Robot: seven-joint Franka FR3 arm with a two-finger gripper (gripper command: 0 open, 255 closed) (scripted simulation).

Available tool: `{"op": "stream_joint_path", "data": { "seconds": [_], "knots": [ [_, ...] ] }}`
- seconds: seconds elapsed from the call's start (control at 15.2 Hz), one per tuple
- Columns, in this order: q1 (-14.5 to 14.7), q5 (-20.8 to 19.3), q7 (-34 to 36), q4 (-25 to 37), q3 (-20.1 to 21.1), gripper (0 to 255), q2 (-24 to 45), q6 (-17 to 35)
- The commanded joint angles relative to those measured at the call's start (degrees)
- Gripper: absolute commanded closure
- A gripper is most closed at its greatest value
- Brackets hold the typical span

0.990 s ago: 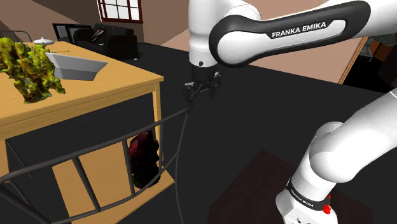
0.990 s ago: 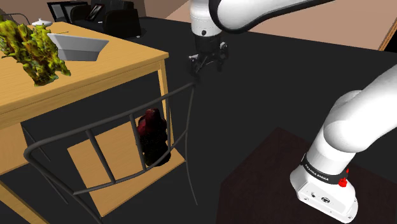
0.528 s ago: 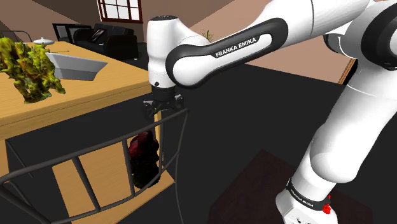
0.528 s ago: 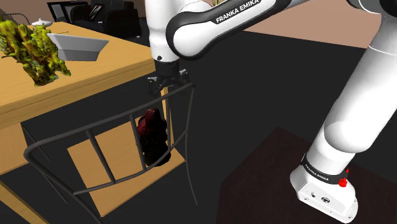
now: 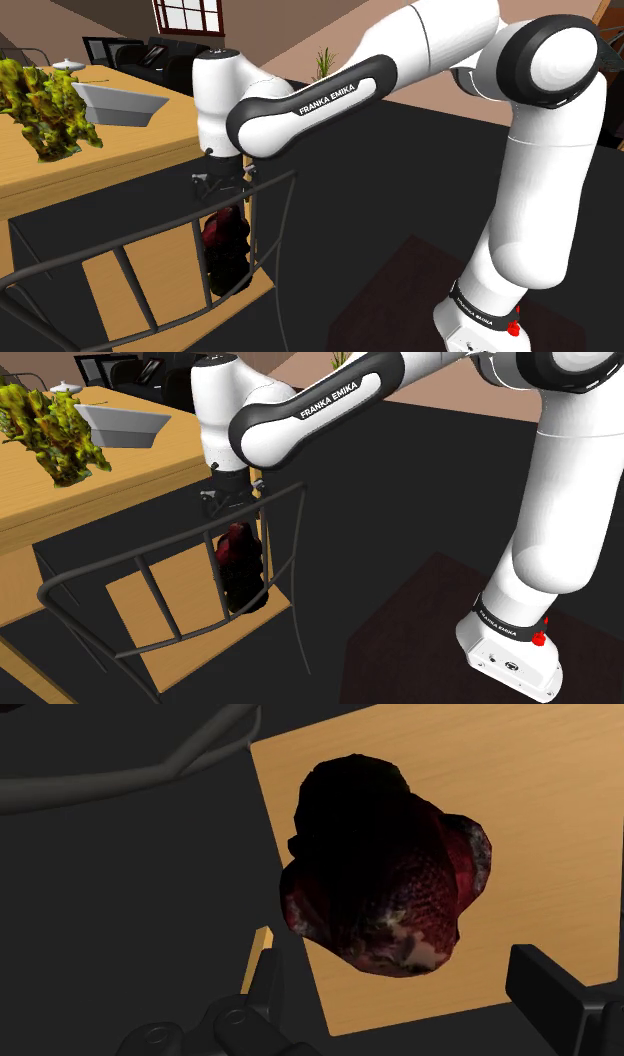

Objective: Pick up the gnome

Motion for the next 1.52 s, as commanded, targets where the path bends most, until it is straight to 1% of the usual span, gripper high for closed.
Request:
{"op": "stream_joint_path", "data": {
  "seconds": [0.0,0.2,0.4,0.46,1.06,1.45],
  "knots": [
    [0.25,-0.90,0.72,-0.31,-0.24,0,1.19,1.34],
    [0.42,-1.78,1.48,-1.48,-0.52,0,2.15,3.26],
    [0.46,-1.95,1.63,-1.69,-0.58,0,2.34,3.63],
    [0.48,-1.97,1.66,-1.70,-0.57,255,2.35,3.64],
    [0.46,-1.96,1.63,-1.69,-0.58,255,2.34,3.63],
    [0.14,-0.25,0.15,0.72,-0.05,255,0.50,-0.24]
  ]
}}
